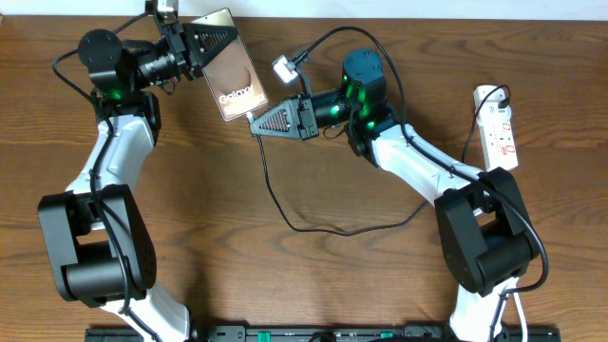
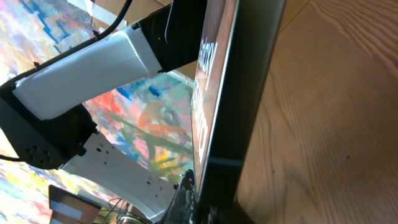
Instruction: Plug charger to phone and switch on socket
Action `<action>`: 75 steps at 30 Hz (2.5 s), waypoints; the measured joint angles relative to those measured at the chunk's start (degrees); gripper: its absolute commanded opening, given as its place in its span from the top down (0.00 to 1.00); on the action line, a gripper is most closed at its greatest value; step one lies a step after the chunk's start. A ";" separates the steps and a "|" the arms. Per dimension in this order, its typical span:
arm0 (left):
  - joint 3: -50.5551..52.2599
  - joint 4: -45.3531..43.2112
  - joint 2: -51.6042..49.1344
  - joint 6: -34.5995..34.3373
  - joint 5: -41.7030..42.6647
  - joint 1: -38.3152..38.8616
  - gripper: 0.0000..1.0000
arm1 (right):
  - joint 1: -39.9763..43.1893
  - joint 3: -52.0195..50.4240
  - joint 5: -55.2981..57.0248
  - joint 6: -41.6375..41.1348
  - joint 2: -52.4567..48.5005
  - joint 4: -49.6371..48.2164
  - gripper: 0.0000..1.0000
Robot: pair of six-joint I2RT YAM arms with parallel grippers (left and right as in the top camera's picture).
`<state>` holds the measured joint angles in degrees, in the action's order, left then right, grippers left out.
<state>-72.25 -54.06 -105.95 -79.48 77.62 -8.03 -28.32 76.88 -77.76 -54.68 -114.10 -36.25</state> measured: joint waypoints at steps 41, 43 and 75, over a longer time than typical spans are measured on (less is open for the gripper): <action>0.00 -0.07 0.00 0.44 1.14 0.22 0.92 | -0.09 0.00 0.44 -4.37 0.00 0.02 0.99; 0.00 -0.09 0.00 0.46 1.16 0.22 0.93 | -0.09 0.00 0.48 -4.85 0.00 0.02 0.99; 0.00 -0.20 0.00 2.03 0.96 -0.02 0.92 | -0.33 0.00 2.84 -9.42 0.00 0.22 0.99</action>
<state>-72.25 -54.26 -105.95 -77.45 78.59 -8.05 -28.64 76.88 -74.91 -64.10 -114.10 -36.03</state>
